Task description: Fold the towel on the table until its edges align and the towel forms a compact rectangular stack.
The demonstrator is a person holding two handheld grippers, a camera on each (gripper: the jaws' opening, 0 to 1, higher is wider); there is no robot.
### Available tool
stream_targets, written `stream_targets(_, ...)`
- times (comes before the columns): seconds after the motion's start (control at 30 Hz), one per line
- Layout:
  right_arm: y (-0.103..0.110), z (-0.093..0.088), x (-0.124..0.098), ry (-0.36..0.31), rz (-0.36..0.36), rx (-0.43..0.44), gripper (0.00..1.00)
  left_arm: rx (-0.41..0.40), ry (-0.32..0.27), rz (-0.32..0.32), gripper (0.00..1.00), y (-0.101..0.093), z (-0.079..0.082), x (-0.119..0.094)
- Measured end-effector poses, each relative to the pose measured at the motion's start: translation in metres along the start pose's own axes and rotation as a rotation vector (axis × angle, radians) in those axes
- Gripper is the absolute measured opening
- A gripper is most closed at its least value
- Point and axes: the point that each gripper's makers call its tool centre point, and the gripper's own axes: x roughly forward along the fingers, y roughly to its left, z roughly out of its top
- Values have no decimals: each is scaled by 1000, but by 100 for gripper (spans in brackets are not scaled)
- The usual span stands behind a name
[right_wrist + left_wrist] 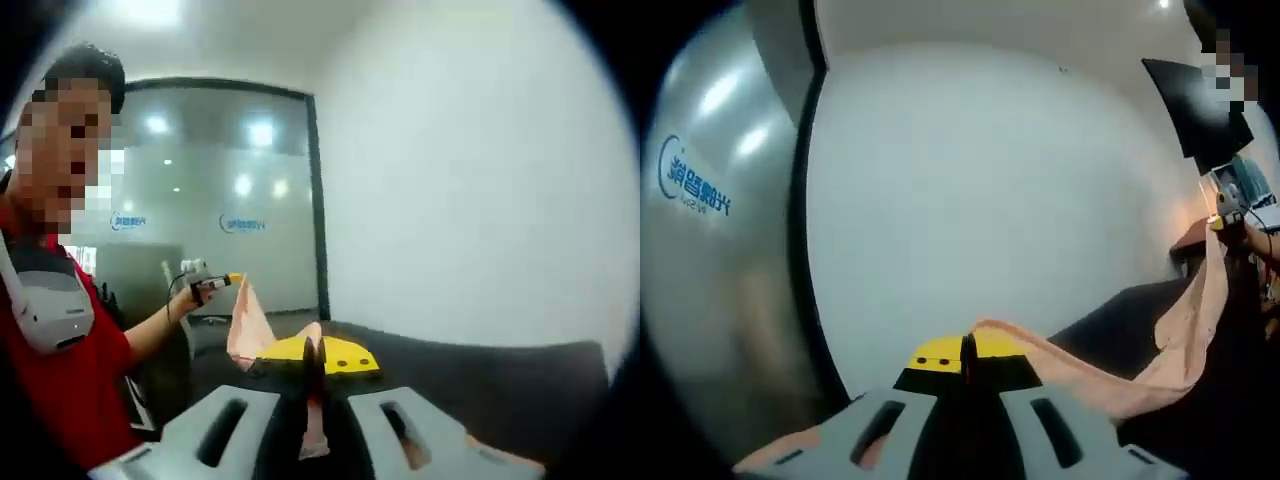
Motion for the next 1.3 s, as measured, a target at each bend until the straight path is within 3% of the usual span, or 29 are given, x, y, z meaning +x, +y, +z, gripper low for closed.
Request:
stream_targets(0.17, -6, 45, -30, -67, -66, -60, 0, 1, 3, -14, 0, -20, 29, -1)
stream_targets(0.27, -4, 64, -45, -84, -108, -121, 1, 27, 10, -18, 0, -32, 46, -4)
stream_targets(0.4, 1, 85, -67, -109, -141, -138, 1, 54, -1, -42, 0, -49, 67, -12)
stream_targets(0.47, 0, 94, -77, -121, -174, -160, 0, 81, -15, -57, 0, -59, 79, -19)
stream_targets(0.53, -3, 92, -86, -73, -216, -104, 0, 81, -15, -61, 0, -62, 87, -25)
stream_targets(0.63, -2, 100, -95, -80, -237, -158, 0, 64, 5, -117, 0, -74, 91, -34)
stream_targets(0.73, -3, 105, -99, -71, -260, -140, 0, 23, 28, -139, 0, -81, 93, -39)
stream_targets(0.77, -3, 107, -100, -70, -267, -129, 0, 2, 21, -180, 0, -89, 96, -41)
stream_targets(0.83, 0, 109, -97, -69, -268, -125, 0, -120, 38, -240, 0, -102, 98, -45)
stream_targets(0.9, 5, 115, -90, -73, -276, -156, 0, -87, 34, -234, 0, -106, 104, -43)
stream_targets(0.97, -5, 115, -84, -46, -326, -205, 0, -14, 95, -196, 0, -102, 97, -37)
stream_targets(1.03, -20, 109, -78, -7, -377, -214, 0, 6, 128, -182, 0, -100, 91, -28)
stream_targets(1.1, -37, 103, -76, 2, -419, -167, 0, 33, 168, -148, 0, -88, 81, -19)
stream_targets(1.2, -63, 89, -76, 39, -515, -123, 0, 11, 200, -119, 0, -75, 60, -4)
stream_targets(1.3, -83, 68, -71, 89, -568, -133, 0, -46, 231, -152, 0, -77, 33, 9)
